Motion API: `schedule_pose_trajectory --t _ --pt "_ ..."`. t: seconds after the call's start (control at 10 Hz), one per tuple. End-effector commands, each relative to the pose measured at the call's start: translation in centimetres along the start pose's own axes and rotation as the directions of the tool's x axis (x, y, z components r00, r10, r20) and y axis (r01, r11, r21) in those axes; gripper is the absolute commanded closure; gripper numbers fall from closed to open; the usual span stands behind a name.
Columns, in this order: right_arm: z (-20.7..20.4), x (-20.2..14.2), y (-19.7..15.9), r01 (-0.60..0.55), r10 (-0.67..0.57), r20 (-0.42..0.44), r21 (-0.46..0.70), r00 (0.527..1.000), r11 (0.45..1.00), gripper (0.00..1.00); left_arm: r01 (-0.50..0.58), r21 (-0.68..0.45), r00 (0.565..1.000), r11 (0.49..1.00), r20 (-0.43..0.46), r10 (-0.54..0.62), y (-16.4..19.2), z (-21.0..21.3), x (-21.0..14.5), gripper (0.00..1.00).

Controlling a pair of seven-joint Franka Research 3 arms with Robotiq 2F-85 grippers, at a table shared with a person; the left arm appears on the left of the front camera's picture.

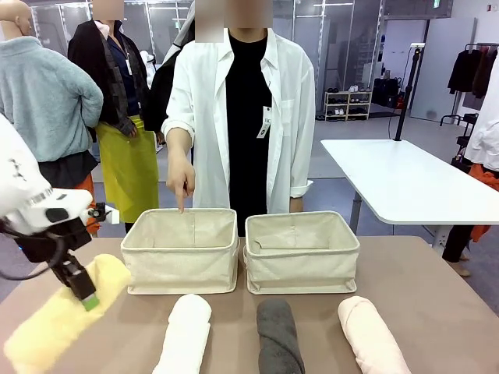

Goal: Divide the towels into two baskets.
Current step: Pick up one hotel-folded towel and place it in the Fabric basket indicated by the person.

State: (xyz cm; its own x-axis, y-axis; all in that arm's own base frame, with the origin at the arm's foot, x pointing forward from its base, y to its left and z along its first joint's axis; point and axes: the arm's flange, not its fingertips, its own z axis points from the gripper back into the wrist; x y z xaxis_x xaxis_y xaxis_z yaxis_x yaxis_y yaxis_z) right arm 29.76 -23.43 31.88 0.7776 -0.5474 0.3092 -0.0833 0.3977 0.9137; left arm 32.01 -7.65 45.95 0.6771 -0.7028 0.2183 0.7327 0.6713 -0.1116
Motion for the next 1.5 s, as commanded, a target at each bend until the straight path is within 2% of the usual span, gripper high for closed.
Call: schedule_pose_trajectory --t 0.0,0.1,0.2,0.3,0.5,0.6,0.7,0.8,0.9,1.1,1.3,1.4 --pt "0.1 -0.1 0.3 -0.004 0.004 0.010 0.009 1.000 1.000 0.00 0.215 0.034 0.977 0.976 0.003 -0.215 -0.9 1.6 -1.8 0.82" --pt "0.1 -0.1 0.3 -0.004 0.004 0.010 0.009 1.000 1.000 0.00 0.260 0.018 0.965 0.965 0.028 -0.261 -0.9 2.2 -1.1 0.82" --pt "0.1 -0.1 0.3 -0.004 0.004 0.010 0.009 1.000 1.000 0.00 0.212 -0.036 0.976 0.977 0.058 -0.210 -0.8 2.2 -0.9 0.82" --pt "0.1 -0.1 0.3 -0.004 0.004 0.010 0.009 1.000 1.000 0.00 0.208 0.040 0.978 0.977 0.002 -0.209 -1.4 2.3 -0.6 0.82" --pt "0.1 -0.1 0.3 -0.004 0.004 0.010 0.009 1.000 1.000 0.00 0.208 0.040 0.978 0.977 0.002 -0.209 -1.4 2.3 -0.6 0.82" --pt "0.1 -0.1 0.3 -0.004 0.004 0.010 0.009 1.000 1.000 0.00 0.229 0.027 0.973 0.973 0.016 -0.230 -1.3 2.3 -0.7 0.63" --pt "0.1 -0.1 0.3 -0.004 0.004 0.010 0.009 1.000 1.000 0.00 0.399 0.198 0.910 0.895 0.033 -0.413 -1.6 4.7 -0.4 0.63" --pt "0.1 -0.1 0.3 -0.004 0.004 0.010 0.009 1.000 1.000 0.00 0.450 0.313 0.874 0.836 0.038 -0.485 -1.5 6.4 1.7 0.63" --pt "0.1 -0.1 0.3 -0.004 0.004 0.010 0.009 1.000 1.000 0.00 0.503 0.370 0.840 0.781 0.002 -0.542 -1.2 7.2 4.1 0.63" --pt "0.1 -0.1 0.3 -0.004 0.004 0.010 0.009 1.000 1.000 0.00 0.641 0.379 0.741 0.668 -0.078 -0.667 -0.3 8.0 9.0 0.63" --pt "0.1 -0.1 0.3 -0.004 0.004 0.010 0.009 1.000 1.000 0.00 0.749 0.373 0.622 0.548 -0.110 -0.775 -0.6 8.0 14.9 0.63" --pt "0.1 -0.1 0.3 -0.004 0.004 0.010 0.009 1.000 1.000 0.00 0.777 0.374 0.594 0.506 -0.170 -0.786 -0.5 7.3 17.5 0.63"
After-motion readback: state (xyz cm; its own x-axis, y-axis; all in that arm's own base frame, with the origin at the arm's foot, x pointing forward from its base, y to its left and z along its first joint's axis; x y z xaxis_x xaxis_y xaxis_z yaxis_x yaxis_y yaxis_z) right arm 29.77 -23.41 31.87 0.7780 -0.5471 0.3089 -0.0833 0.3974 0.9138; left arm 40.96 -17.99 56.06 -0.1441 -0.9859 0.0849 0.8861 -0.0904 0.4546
